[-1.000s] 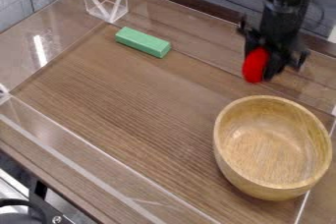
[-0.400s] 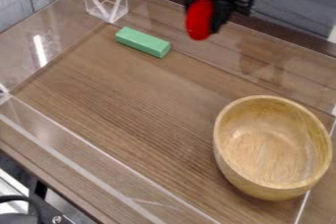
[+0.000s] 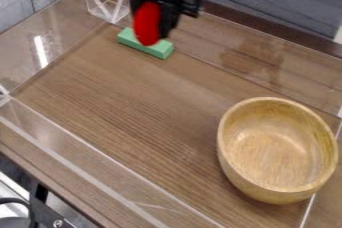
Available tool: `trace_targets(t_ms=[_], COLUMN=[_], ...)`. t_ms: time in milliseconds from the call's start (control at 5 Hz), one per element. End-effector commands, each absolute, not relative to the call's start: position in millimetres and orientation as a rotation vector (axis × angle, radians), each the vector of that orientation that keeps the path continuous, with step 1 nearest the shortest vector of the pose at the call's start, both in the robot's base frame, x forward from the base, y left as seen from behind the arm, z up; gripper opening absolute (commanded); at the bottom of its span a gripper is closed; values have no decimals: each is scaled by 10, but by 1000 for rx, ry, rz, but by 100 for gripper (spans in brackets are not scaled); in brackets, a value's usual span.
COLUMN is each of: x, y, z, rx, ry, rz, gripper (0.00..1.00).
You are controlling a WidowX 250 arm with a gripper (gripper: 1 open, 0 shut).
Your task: Move the red object to the left side of the table
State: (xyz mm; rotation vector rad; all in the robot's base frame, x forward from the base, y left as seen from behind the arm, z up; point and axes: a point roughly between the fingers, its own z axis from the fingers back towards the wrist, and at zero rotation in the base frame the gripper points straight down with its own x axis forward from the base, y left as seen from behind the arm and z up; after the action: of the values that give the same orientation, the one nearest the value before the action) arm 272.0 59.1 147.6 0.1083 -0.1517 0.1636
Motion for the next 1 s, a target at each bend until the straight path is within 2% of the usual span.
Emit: trace_targets(t_ms=[0,400,600,800], x=[2614,2719,2833,2843], y=[938,1557,1720,1775], z=[1619,1439,1341,1209], rx=[133,152,149,144], ry=[-178,-152,-141,-134], rz=[175,130,123,97], gripper=[0,0,0,0])
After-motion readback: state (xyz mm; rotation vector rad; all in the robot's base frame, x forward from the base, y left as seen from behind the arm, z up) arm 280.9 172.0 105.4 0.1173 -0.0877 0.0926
